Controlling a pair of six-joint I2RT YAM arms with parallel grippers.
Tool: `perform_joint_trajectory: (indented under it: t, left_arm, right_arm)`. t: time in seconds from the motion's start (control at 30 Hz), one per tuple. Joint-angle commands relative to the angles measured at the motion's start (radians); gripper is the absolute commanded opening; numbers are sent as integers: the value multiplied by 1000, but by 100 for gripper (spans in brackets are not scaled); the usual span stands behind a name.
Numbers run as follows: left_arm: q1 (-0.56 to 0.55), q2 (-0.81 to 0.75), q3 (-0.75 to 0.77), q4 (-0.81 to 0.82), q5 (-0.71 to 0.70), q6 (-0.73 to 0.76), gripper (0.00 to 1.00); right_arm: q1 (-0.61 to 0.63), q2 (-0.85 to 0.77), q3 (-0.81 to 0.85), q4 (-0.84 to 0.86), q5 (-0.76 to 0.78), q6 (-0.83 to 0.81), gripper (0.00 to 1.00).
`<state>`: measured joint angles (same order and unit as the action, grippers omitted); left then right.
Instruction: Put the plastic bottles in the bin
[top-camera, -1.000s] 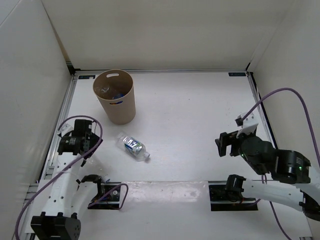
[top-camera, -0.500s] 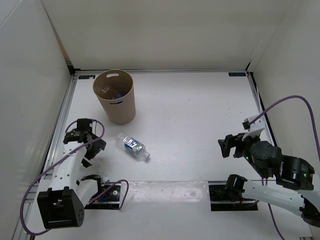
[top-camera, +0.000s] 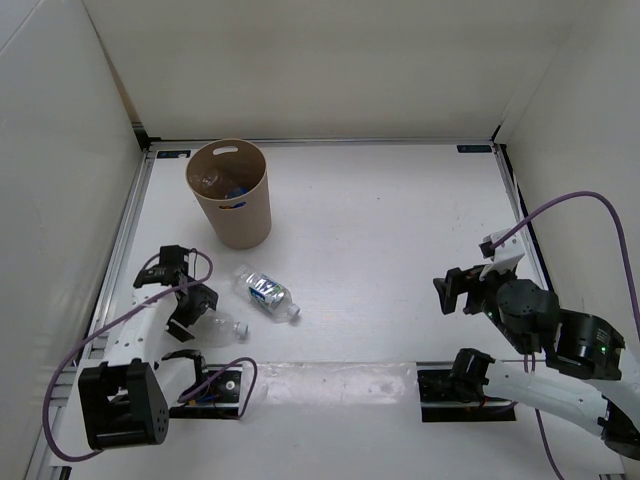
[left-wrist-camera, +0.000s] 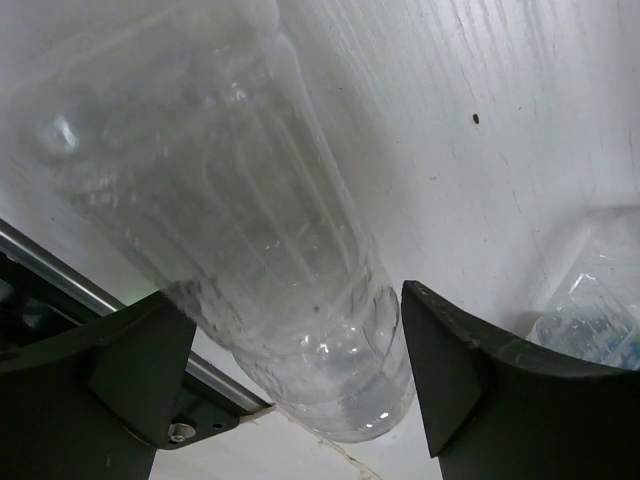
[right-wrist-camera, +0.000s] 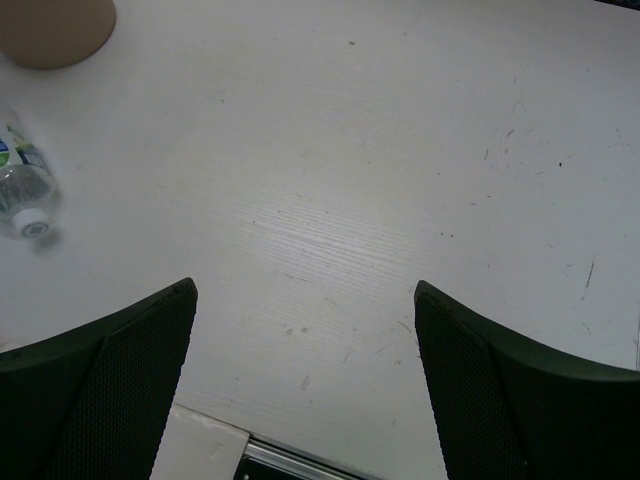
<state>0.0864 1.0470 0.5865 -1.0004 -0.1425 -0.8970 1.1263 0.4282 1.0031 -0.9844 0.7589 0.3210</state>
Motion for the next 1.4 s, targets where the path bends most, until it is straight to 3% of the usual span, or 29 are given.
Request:
perform_joint_trajectory:
  t: [0.0, 0.13, 0.3, 0.37, 0.4, 0.5, 0.67, 0.9, 1.13, 1.37]
  left_arm:
    - [4, -36, -11, 26, 17, -11, 91]
    - [4, 1, -11, 62, 60, 9, 85]
    - [4, 47, -33, 127, 127, 17, 65]
    - [4, 44, -34, 132, 139, 23, 51]
    - [4, 41, -34, 143, 156, 29, 34]
    - [9, 35, 2, 125, 187, 24, 0]
    - [-20, -85, 122, 14, 147, -2, 0]
    - [-33, -197, 505, -76, 14, 23, 0]
    - [-59, -142, 791, 192, -12, 182, 0]
    - [-80, 141, 996, 431, -34, 314, 0]
  right_arm:
    - [-16, 6, -1, 47, -3, -19, 90]
    - [-28, 6, -4, 53, -16, -26, 90]
    - [-23, 3, -4, 50, -13, -26, 90]
    - [-23, 1, -3, 47, -12, -25, 90]
    - [-26, 0, -4, 47, -12, -22, 90]
    - [-26, -3, -4, 49, -10, -22, 90]
    - [-34, -6, -6, 53, -16, -25, 90]
    - [-62, -8, -12, 67, -39, -36, 90]
    - [-100, -12, -20, 90, -84, -53, 90]
    - [-112, -9, -26, 104, -93, -60, 90]
